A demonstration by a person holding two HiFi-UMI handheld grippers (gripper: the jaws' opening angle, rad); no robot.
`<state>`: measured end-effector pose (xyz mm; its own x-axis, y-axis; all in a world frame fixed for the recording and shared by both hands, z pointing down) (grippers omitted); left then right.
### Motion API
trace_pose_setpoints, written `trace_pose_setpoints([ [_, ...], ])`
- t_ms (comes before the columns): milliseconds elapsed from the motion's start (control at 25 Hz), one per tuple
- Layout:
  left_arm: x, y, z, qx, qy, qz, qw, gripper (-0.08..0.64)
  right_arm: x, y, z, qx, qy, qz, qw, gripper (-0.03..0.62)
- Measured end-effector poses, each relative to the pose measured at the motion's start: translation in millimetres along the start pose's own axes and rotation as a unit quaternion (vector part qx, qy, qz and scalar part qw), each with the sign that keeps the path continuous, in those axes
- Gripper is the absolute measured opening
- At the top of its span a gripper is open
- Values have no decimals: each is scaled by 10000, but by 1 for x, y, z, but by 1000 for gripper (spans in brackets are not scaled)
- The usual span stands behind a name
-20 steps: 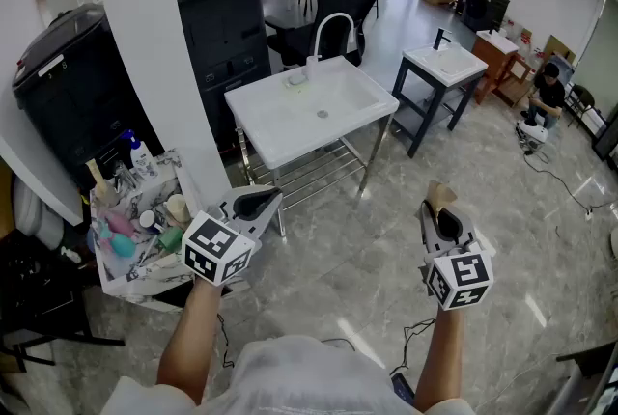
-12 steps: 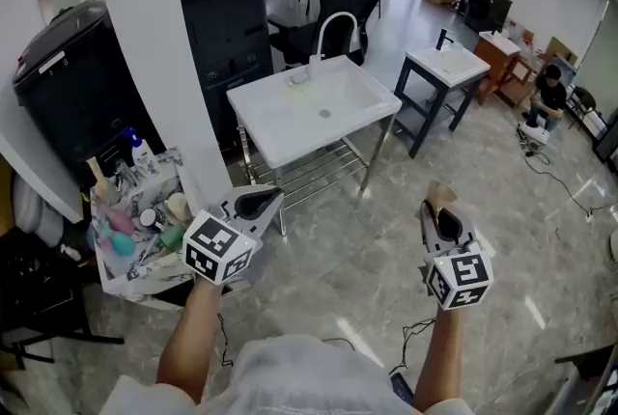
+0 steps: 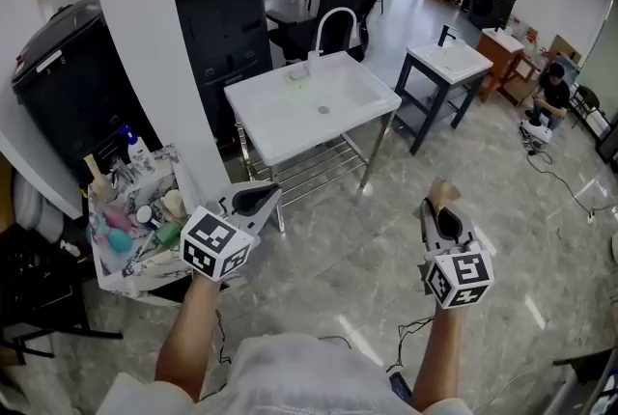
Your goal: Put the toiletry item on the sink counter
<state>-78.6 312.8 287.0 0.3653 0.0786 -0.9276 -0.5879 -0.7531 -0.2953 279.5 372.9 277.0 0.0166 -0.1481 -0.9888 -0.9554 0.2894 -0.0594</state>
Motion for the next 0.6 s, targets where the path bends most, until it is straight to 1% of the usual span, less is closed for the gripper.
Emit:
trace_pose_setpoints([
  [200, 5, -12, -23, 75, 92, 71, 9999, 15, -8, -30, 6, 46, 109, -72, 9999, 29],
  [440, 14, -42, -52, 179, 268, 128, 9994, 15, -23, -79, 19, 162, 367, -141, 9991, 29],
  [600, 10, -44, -64, 316, 416, 209, 9984, 15, -33, -106, 9, 159, 469, -329, 9982, 29],
])
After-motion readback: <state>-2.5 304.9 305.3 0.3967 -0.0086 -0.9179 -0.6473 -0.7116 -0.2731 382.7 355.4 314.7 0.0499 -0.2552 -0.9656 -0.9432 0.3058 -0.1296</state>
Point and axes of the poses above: the fingertips, and each gripper's own axes: z backward along the fingers, y to its left, x out of its top, the point moved 9 cm from there along z, backward along the fingers, and after that the axes turned 12 degrees about -z, right-handed, at the moved point
